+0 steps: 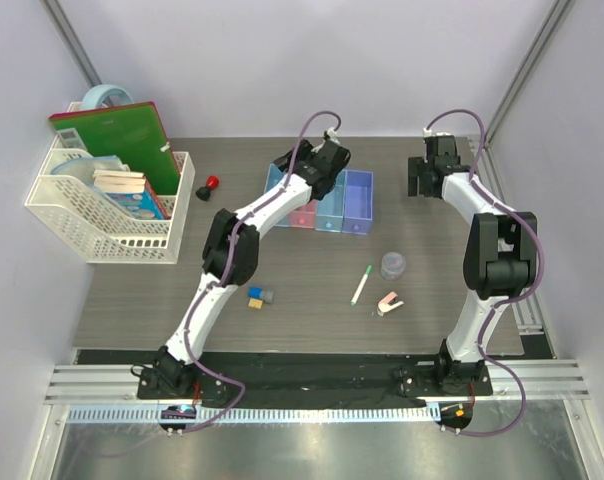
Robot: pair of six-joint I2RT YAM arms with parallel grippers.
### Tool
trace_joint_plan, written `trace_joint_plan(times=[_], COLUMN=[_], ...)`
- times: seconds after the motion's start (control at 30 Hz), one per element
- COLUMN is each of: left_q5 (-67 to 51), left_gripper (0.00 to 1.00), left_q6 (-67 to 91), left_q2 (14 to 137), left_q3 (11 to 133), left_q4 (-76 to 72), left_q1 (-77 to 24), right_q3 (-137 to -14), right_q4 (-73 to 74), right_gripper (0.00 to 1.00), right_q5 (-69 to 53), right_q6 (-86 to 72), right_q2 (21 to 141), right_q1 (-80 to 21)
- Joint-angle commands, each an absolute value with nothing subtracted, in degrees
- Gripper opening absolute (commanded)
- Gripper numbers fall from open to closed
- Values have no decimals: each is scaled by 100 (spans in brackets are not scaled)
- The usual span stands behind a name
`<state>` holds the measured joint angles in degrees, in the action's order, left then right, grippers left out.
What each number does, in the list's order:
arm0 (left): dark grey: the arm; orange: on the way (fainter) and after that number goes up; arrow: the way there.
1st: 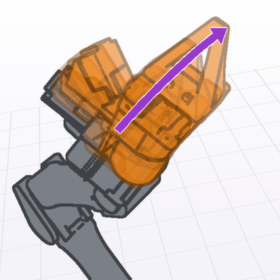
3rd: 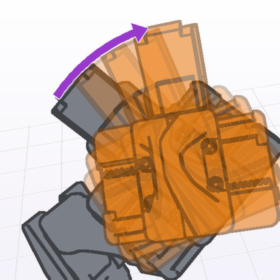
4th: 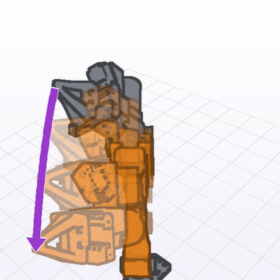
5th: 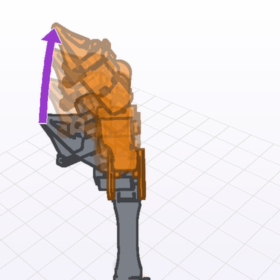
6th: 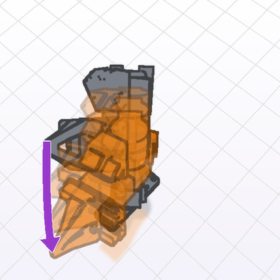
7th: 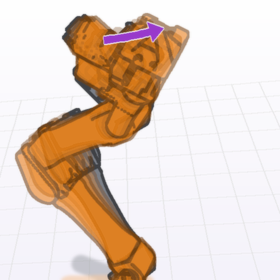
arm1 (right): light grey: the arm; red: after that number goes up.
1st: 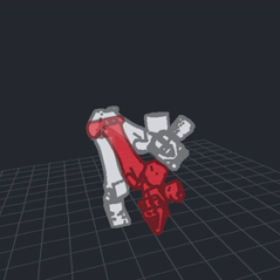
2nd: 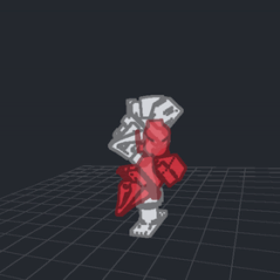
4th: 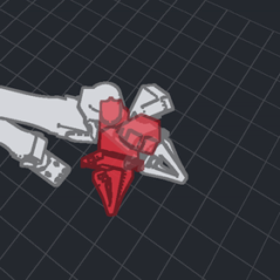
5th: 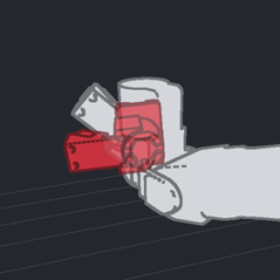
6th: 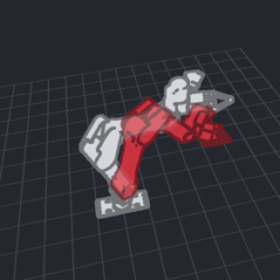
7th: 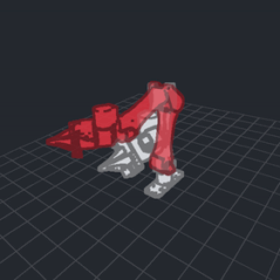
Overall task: Sort the stationery into containers
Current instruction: Move the storage box to the center of the board.
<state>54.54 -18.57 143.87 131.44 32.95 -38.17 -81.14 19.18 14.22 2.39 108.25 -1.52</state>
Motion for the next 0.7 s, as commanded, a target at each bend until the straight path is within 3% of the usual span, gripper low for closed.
trace_joint_plan(times=[0.0, 0.4, 0.67], left_q5=[5379, 5186, 4835], left_gripper=[57, 57, 56], left_q6=[-1775, -1635, -1486], left_q2=[13431, 12200, 11620], left_q3=[13079, 11550, 10231], left_q4=[2945, 2813, 2610], left_q1=[-3683, -3024, -2988], right_q3=[-8147, -8850, -9957], right_q4=[1960, 2153, 2294], right_gripper=[83, 83, 83], right_q5=[1301, 1222, 1380], right_q6=[158, 255, 316], right_q2=[10766, 11583, 12418], right_q1=[-246, -1125, -1336])
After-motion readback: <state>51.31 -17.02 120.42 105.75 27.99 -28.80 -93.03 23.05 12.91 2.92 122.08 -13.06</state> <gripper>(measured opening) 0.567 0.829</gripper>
